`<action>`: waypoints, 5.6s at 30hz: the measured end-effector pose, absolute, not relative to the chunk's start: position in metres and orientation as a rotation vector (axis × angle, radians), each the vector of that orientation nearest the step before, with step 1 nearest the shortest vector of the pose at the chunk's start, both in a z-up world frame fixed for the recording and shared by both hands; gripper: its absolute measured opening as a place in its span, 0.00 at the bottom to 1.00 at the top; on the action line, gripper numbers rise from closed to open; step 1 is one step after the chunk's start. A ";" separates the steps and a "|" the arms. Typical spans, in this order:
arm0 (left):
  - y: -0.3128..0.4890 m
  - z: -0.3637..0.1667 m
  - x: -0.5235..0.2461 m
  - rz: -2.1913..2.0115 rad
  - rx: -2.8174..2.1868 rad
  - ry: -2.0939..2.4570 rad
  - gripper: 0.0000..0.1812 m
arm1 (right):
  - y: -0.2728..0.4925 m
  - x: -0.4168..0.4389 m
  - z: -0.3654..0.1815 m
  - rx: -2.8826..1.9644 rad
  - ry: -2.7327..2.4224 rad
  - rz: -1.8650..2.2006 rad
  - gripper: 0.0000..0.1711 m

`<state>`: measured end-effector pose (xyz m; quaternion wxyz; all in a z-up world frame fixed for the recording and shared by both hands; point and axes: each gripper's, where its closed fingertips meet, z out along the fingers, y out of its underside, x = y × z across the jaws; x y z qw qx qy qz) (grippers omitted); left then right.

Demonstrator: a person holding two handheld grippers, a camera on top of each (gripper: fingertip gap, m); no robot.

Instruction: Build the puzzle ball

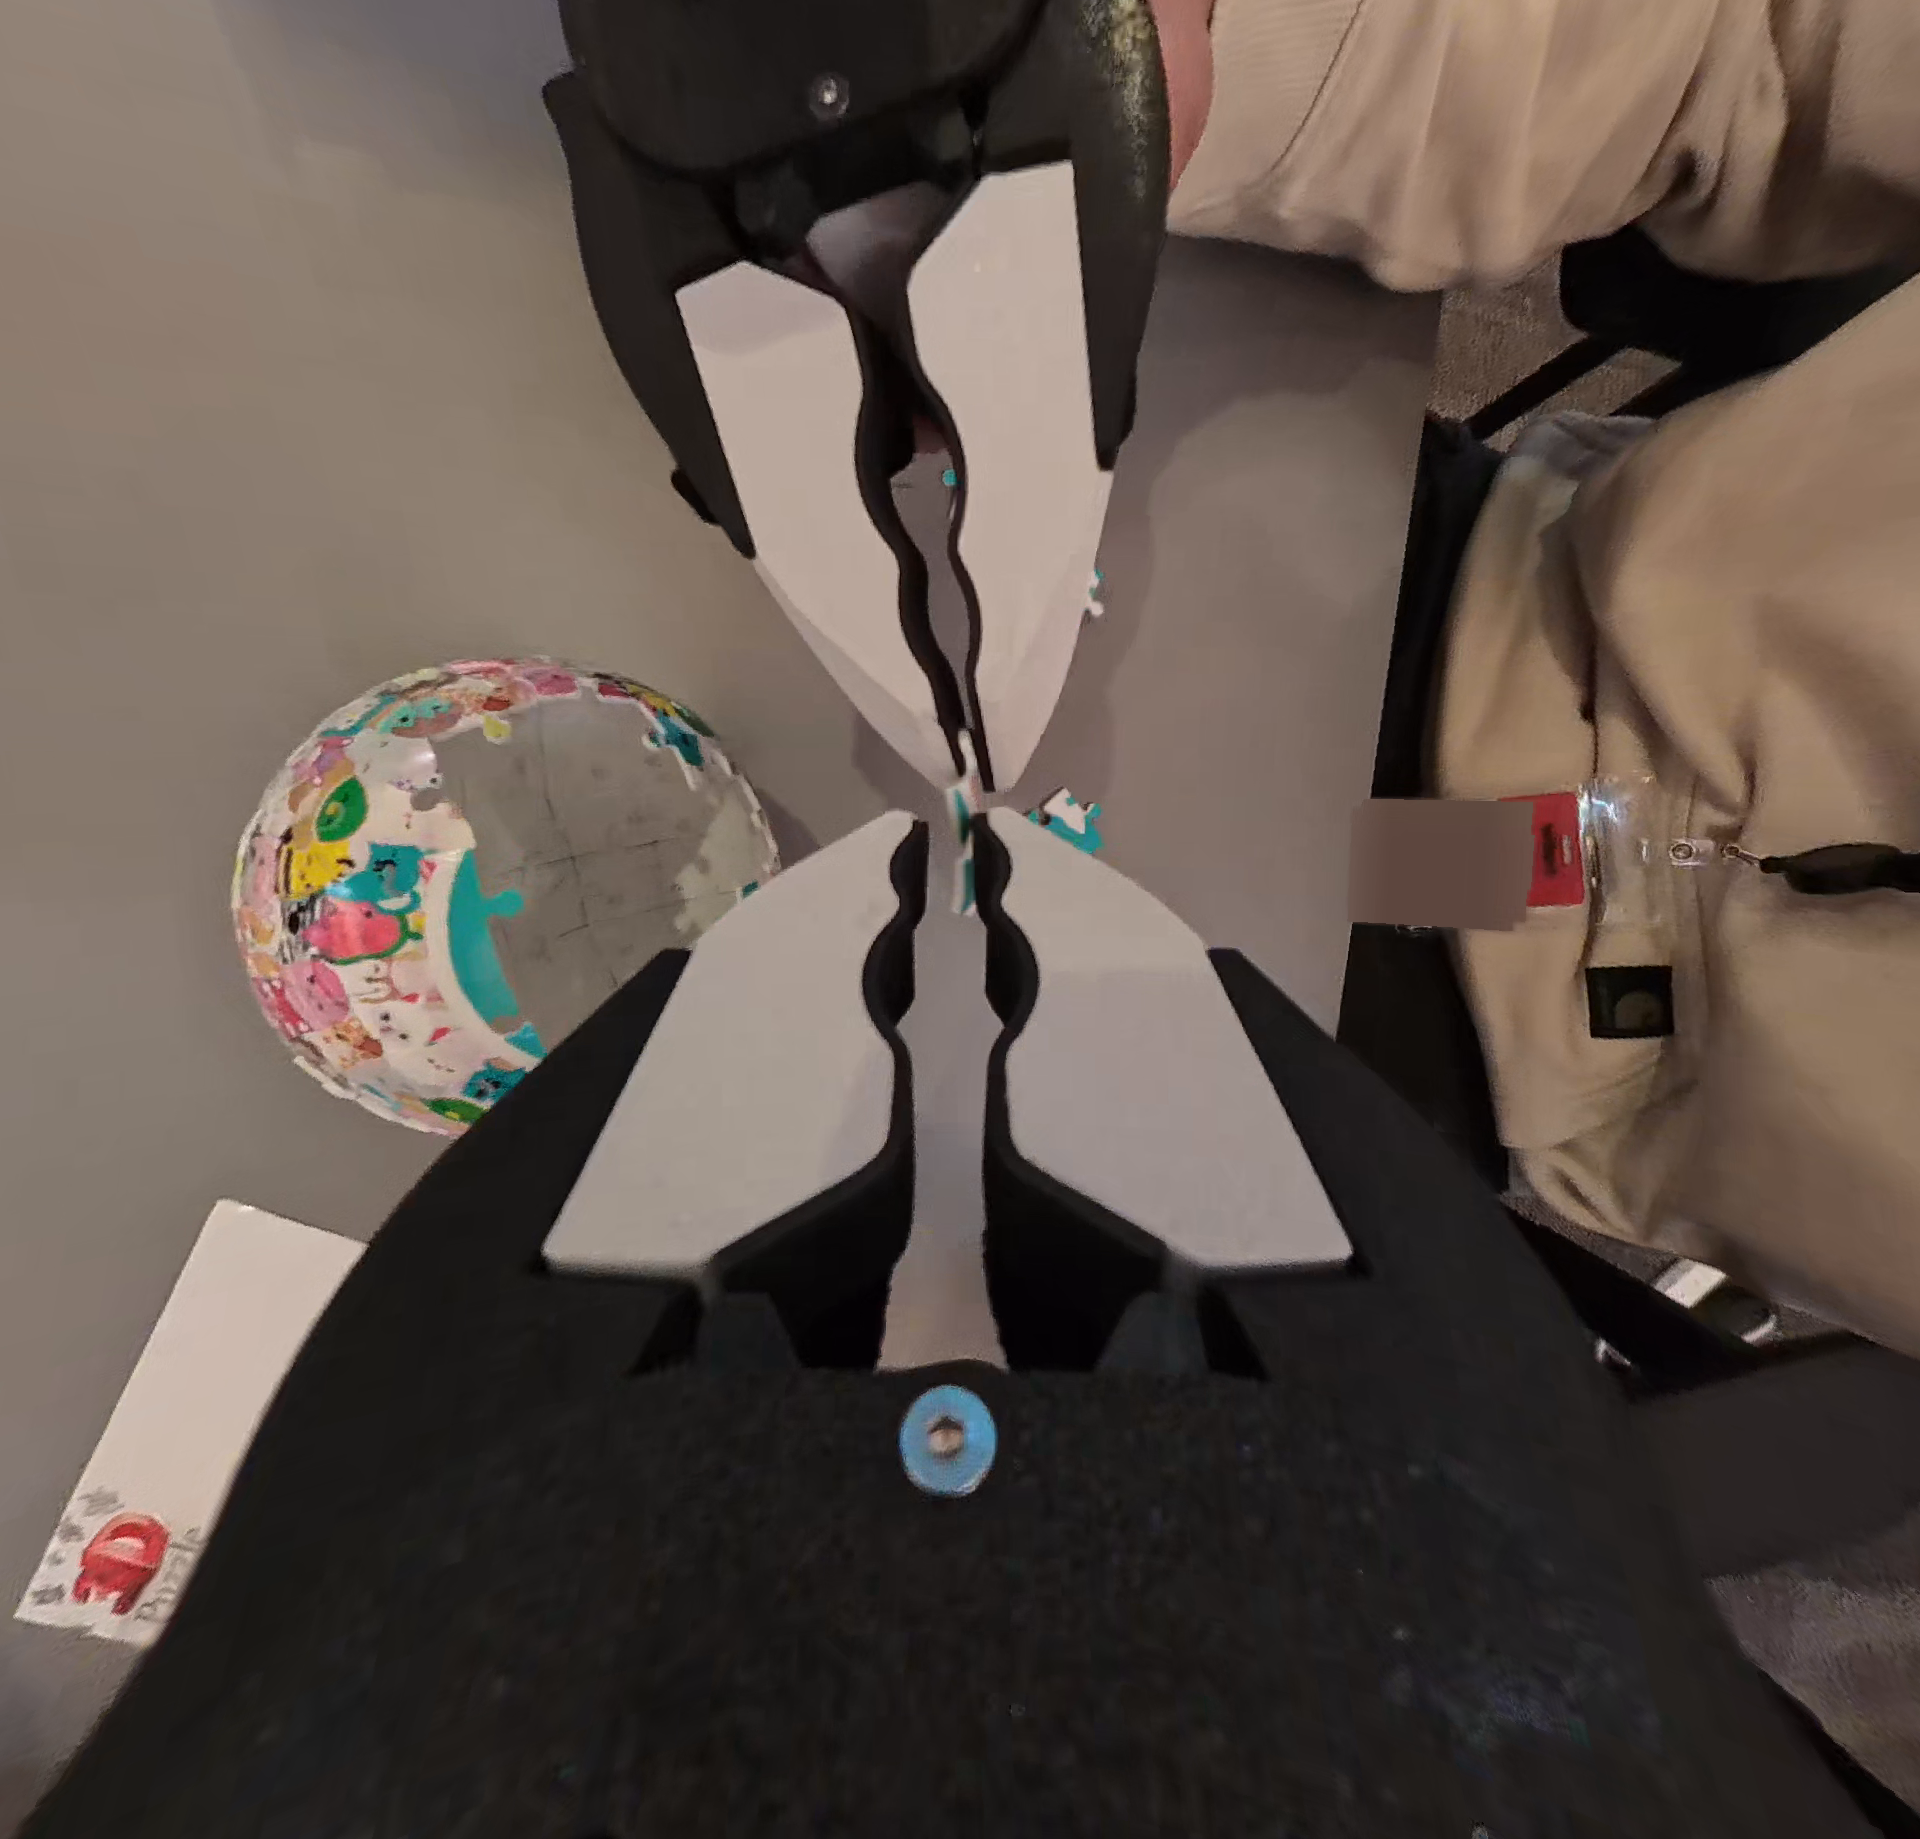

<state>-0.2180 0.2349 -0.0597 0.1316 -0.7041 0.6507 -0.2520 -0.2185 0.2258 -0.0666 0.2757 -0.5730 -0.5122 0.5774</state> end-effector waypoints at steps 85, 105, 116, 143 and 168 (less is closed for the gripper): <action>0.280 -0.127 -0.210 -0.580 -2.882 1.705 0.01 | 0.275 -0.221 -0.155 -1.013 -1.395 -0.098 0.00; 0.283 -0.121 -0.204 -0.647 -2.848 1.652 0.01 | 0.276 -0.219 -0.155 -1.024 -1.382 -0.091 0.00; 0.284 -0.123 -0.206 -0.676 -2.838 1.626 0.01 | 0.277 -0.218 -0.154 -1.029 -1.376 -0.086 0.00; 0.283 -0.125 -0.206 -0.748 -2.695 1.646 0.01 | 0.277 -0.217 -0.148 -1.015 -1.348 -0.102 0.00; 0.283 -0.125 -0.203 -0.772 -2.674 1.630 0.01 | 0.280 -0.223 -0.142 -0.965 -1.321 -0.172 0.00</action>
